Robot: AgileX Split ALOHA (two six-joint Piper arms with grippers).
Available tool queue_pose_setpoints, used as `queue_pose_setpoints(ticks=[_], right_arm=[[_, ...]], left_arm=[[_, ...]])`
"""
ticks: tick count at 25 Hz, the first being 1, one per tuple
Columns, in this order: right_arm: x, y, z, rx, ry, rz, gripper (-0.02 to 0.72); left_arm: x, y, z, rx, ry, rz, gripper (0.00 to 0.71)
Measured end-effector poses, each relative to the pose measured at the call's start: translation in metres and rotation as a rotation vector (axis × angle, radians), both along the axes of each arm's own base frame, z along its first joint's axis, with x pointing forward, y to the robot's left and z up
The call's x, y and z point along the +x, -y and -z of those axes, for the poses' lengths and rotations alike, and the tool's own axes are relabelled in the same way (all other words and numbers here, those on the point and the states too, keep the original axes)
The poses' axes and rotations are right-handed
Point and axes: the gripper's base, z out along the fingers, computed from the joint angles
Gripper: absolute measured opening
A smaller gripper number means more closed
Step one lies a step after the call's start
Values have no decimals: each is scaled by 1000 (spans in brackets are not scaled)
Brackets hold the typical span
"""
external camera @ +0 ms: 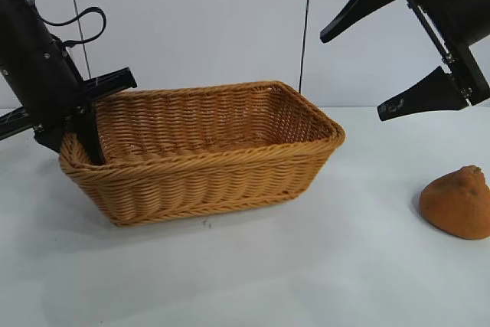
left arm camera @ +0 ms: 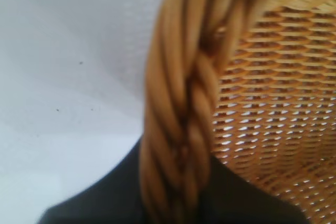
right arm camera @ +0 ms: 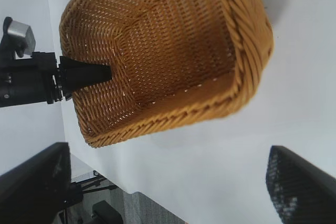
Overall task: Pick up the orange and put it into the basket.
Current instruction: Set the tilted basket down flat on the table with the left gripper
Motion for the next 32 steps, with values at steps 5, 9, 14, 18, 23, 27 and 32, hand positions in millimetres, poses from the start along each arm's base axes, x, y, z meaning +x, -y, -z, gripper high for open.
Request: queue_pose_setpoints(ticks=[5,9,14,18,23,27,32], right_arm=[[0,0,0,0,-1,-1,694],[0,0,0,0,-1,-1,694],[0,0,0,0,0,0,694],[0,0,0,0,1,1,694],[0,0,0,0,1,1,694],[0,0,0,0,1,1,694],[0,0,0,0,1,1,694]], left_arm=[[0,7,-2,0,8,101,85],[0,7,0,3,10,105,85],[5,7,4,7,43,95,85],[7,8,24,11,6,114,85],[8,8,29,7,2,120,178],[12,10,24,-5,22,117,567],[22,13,-3,-3,12,179,680]])
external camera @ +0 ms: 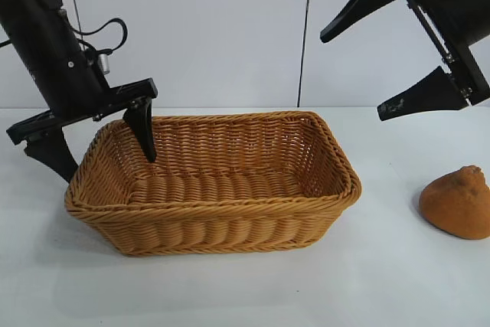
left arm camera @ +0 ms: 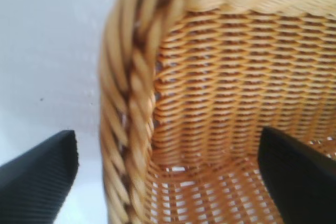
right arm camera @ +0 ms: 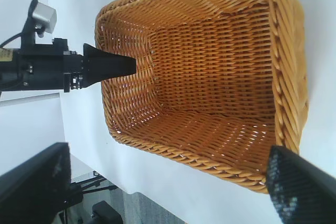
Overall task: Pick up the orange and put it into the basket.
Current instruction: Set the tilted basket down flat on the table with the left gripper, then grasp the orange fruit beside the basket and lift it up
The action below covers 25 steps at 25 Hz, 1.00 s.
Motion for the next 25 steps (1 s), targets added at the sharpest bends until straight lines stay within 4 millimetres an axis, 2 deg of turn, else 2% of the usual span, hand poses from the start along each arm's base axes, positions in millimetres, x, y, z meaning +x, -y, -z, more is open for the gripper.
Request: queue_pose_setpoints(ticks=[3,6,10,19,22,25], right_arm=[[0,0,0,0,0,0,694],[0,0,0,1,-1,-2,694],[0,0,0,1,-2,-3,694],[0,0,0,1,-2,-2,694],[0,0,0,-1,1,1,694],[1,0,0,-2,4,5,694]], left_arm=[[7,1,-26,12,15,54,689],[17,0,-62,23,128,81,692],[24,-12,-103,55,265,92,693],[29,-84,-115,187,301,3,693],[19,-92,-120,240,302,16,693],[0,-96,-122,275,278,32,693]])
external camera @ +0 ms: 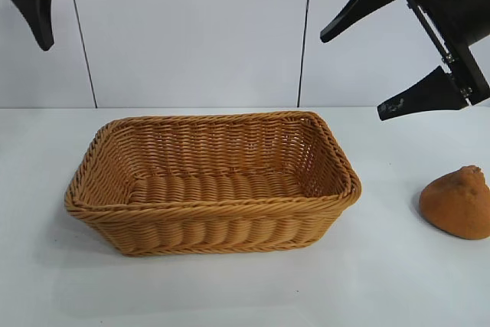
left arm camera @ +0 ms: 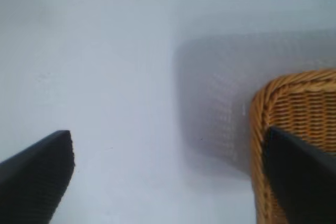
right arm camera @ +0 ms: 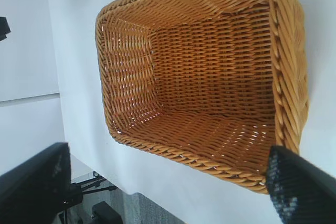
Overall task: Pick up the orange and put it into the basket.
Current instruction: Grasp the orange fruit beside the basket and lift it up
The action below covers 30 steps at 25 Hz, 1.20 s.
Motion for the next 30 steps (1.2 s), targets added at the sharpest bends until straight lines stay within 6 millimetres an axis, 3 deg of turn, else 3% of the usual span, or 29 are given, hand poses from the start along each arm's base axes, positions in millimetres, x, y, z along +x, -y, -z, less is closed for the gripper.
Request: queue_pose_setpoints(ticks=[6,17,26,30], right_arm=[[0,0,0,0,0,0,694],[0,0,0,0,0,0,694],[1,0,-2,1,7,-3,694],[11,-1,-21,-2,69,-20,694]], left_arm=[[-60,-3,2,16,-80,14,681],[-221,-14,2,81,-71,58,674],[-307,-15,31,40,161,38,673],[-331,-15,26,24,305,33,672]])
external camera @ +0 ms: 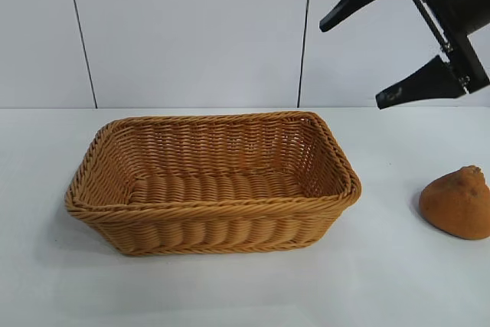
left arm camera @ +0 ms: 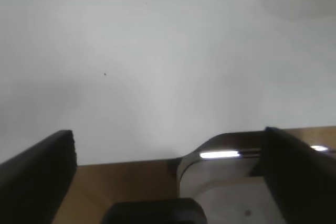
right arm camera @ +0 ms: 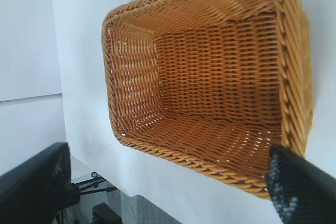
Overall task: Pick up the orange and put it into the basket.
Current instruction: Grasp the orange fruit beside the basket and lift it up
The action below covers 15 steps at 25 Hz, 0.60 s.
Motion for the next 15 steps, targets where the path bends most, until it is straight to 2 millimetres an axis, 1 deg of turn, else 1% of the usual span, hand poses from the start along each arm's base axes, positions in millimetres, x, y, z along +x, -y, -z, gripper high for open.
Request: queue_pose_setpoints(ticks=[3,8,11,15], right_arm=[[9,3,-18,-56,45,4,694],[17,19,-39,-275,62,26,694],[19,28,-47,-384,59,41,694],[17,42,-47,-459,23,62,694]], left_arm=[[-14,0,-6,-8,104,0,672],[-39,-1,-14,-18,270,1,672],[-55,-2,-17,-22,375,1,672],[-75,-3,-17,-28,504,2,672]])
